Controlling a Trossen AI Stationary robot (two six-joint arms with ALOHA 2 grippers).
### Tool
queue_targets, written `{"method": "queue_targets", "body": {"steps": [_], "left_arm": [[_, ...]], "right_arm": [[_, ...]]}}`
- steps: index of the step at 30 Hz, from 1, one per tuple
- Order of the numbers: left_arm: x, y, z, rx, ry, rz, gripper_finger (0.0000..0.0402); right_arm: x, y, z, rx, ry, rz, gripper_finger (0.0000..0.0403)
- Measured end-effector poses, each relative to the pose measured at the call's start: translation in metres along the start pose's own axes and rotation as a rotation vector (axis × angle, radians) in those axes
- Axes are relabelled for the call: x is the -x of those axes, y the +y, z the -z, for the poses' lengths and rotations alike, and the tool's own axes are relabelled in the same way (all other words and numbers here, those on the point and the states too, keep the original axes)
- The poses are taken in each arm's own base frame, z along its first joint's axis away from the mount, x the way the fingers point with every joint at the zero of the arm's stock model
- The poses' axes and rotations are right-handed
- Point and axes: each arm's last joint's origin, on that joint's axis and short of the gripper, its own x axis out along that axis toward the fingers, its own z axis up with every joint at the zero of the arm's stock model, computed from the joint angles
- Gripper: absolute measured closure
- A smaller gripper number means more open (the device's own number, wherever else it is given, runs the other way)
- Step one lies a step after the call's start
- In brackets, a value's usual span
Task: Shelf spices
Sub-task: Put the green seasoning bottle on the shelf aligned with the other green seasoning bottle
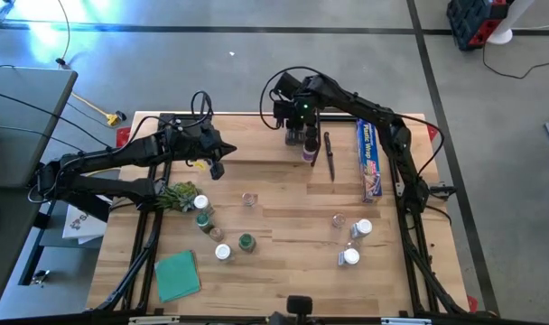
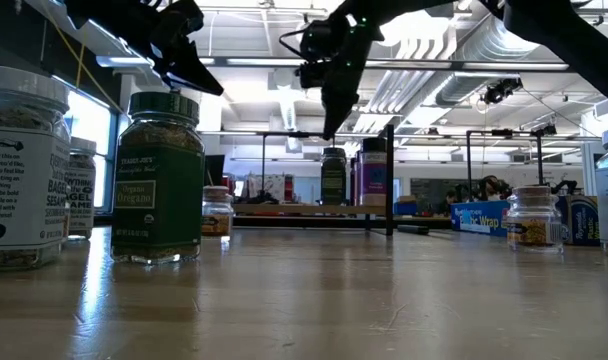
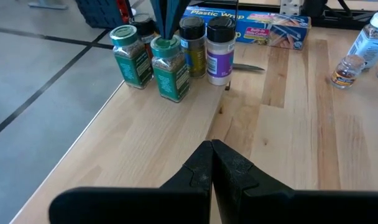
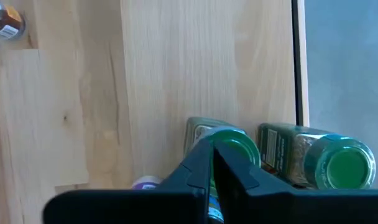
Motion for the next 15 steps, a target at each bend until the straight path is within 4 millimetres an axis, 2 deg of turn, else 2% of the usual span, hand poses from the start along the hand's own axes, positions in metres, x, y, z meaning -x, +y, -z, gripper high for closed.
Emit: {"method": "queue_targets", "body": {"steps": [5,15], "left_arm": [[0.0,0.0,0.0,0.005,0.0,0.0,0.0401],[0.0,0.0001,0.0003,0.006,0.003,0.0,0.0401]], "right_arm": [[0.0001,-0.0035,0.0011,-0.032,-0.004,0.005,0.0384],[-0.002,-0.0089,0.0064,-0.074,0.023,-0.013,0.0401]]}}
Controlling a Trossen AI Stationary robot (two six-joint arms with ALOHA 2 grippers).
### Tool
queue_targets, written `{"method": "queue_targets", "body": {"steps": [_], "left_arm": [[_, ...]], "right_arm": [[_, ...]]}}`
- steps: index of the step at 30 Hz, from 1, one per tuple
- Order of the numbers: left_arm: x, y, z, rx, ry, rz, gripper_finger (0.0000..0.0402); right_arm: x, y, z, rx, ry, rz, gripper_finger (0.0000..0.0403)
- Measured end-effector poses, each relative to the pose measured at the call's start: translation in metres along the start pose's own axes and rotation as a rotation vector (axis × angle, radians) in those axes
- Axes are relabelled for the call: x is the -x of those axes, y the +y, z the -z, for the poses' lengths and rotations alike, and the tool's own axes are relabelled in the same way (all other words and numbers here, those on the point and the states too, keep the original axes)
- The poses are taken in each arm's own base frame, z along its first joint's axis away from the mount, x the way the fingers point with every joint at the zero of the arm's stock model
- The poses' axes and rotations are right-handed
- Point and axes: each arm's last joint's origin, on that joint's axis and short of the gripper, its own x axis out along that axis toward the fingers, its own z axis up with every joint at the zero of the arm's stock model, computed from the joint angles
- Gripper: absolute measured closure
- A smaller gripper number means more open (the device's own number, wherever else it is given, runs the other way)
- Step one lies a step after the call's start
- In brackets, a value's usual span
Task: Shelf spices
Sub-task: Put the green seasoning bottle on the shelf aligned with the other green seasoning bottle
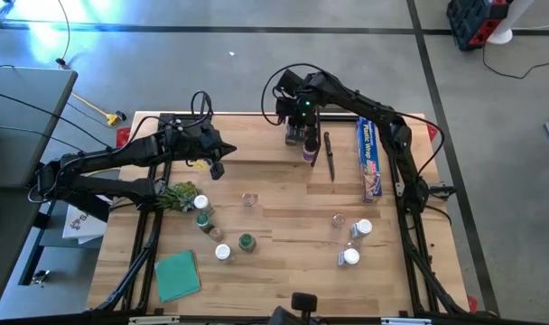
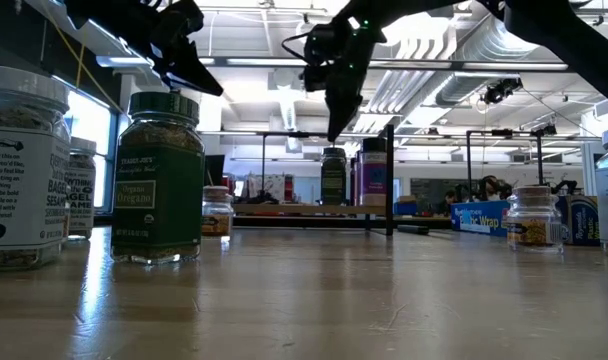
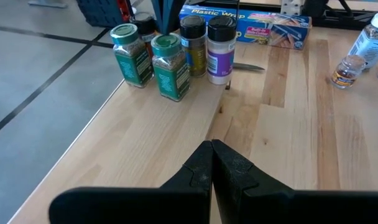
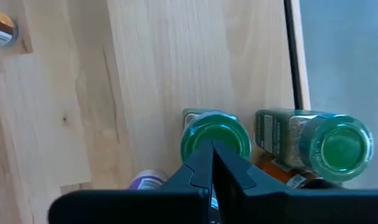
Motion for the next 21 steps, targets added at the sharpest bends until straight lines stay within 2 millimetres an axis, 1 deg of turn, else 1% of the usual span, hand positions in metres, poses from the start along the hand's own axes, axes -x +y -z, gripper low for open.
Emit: {"method": "queue_targets", "body": {"steps": [3,7,21], "left_arm": [[0.0,0.0,0.0,0.0,0.001,0.001,0.0401],[0.0,0.0,0.0,0.0,0.001,0.0,0.0401],[0.0,0.0,0.0,0.0,0.003,0.001,0.0401]], "right_arm": [[-0.007,0.0,0.001,0.0,0.03,-0.012,0.0402],[-0.012,-0.001,0.001,0.007,0.046,0.004,0.0402],[-0.013,-0.008,0.004,0.046,0.083,0.066,0.0402]]}}
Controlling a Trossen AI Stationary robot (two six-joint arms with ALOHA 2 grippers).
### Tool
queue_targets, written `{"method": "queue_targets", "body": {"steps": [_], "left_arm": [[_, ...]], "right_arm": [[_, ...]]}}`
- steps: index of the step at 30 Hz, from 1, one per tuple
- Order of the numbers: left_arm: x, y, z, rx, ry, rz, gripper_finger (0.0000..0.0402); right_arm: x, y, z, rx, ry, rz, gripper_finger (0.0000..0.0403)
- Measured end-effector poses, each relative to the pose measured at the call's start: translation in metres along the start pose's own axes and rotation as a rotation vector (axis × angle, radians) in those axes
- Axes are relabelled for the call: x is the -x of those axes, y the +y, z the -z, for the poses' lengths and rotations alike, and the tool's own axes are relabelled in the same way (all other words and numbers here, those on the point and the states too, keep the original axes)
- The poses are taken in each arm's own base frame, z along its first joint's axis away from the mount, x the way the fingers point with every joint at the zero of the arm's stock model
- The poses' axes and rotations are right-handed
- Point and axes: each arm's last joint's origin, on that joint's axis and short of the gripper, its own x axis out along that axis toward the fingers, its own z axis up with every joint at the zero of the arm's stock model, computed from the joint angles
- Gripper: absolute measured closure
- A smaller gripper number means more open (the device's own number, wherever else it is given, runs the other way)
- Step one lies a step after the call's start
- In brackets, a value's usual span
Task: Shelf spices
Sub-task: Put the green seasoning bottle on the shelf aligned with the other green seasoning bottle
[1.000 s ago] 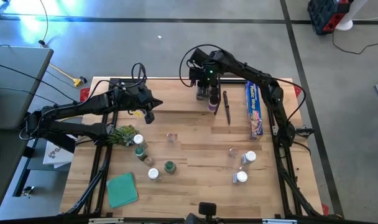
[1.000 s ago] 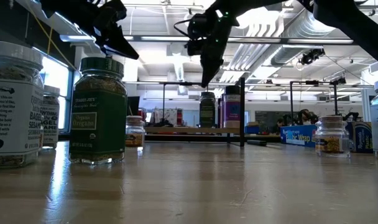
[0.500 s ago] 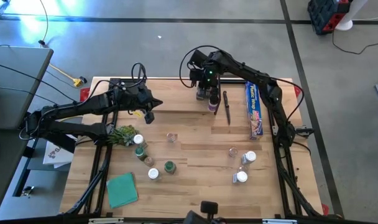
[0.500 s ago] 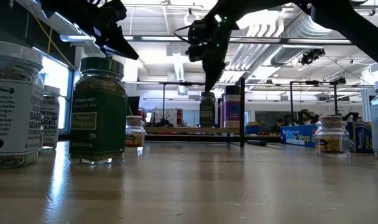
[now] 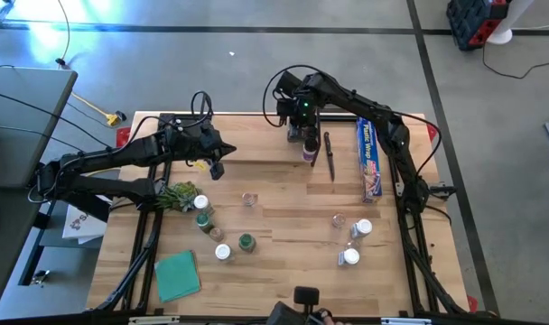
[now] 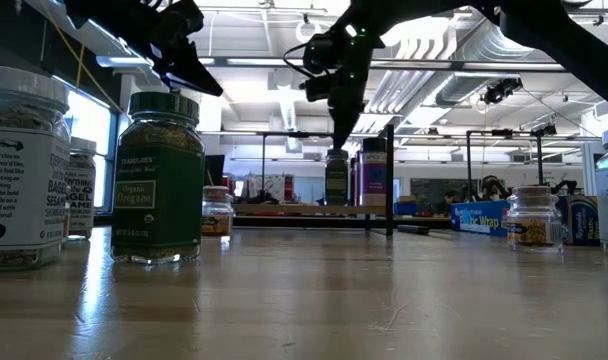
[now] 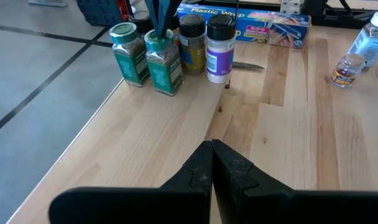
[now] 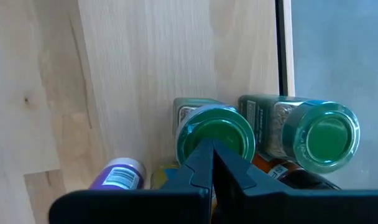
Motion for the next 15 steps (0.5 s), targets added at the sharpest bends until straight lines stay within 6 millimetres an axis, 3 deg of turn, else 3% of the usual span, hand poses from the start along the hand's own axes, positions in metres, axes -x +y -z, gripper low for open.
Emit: {"method": "queue_targets", "body": {"steps": [15], "left_arm": [[0.0,0.0,0.0,0.0,0.0,0.0,0.0401]], "right_arm": [[-0.0008,-0.0013,-0.0005,0.135,0.008,0.029,0.0402]]}}
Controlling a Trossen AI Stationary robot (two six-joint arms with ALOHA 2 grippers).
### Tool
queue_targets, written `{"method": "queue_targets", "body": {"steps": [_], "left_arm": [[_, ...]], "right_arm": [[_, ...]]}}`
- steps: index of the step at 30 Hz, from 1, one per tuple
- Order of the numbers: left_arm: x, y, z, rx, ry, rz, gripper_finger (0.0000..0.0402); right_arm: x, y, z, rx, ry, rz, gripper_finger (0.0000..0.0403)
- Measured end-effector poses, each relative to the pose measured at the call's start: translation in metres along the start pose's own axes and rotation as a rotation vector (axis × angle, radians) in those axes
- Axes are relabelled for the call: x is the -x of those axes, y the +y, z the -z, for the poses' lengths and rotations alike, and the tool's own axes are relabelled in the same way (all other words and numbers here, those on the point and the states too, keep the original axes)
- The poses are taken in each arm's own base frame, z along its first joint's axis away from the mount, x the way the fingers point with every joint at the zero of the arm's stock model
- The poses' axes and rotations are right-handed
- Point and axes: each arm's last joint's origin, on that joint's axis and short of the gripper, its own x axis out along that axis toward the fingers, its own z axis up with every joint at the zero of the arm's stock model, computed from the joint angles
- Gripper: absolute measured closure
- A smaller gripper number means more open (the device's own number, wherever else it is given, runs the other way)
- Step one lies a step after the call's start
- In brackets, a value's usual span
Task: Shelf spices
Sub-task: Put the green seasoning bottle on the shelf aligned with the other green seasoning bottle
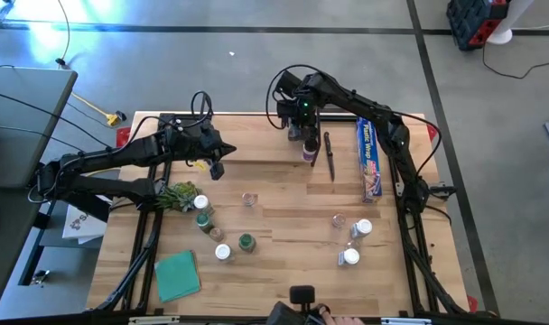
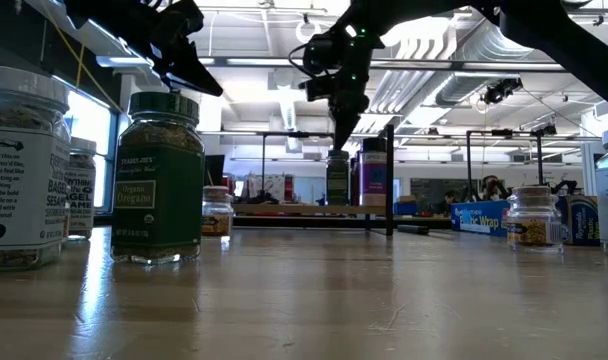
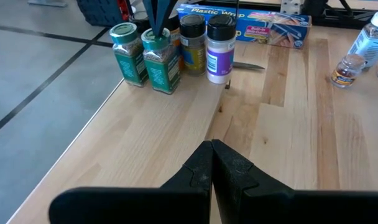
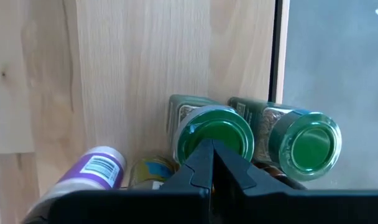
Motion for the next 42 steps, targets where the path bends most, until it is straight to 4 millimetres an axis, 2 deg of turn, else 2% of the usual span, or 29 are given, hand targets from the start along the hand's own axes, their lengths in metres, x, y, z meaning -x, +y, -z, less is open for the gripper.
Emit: {"method": "queue_targets", "body": {"steps": [18,31,42], "left_arm": [[0.0,0.0,0.0,0.0,0.0,0.0,0.0401],[0.0,0.0,0.0,0.001,0.0,0.0,0.0401],[0.0,0.0,0.0,0.0,0.0,0.001,0.0401]], "right_arm": [[-0.001,-0.002,0.0,0.048,0.021,0.044,0.0402],[0.0,-0.002,0.0,-0.004,0.019,0.044,0.0402],[0.018,-0.004,-0.002,-0.01,-0.004,0.052,0.0402]]}}
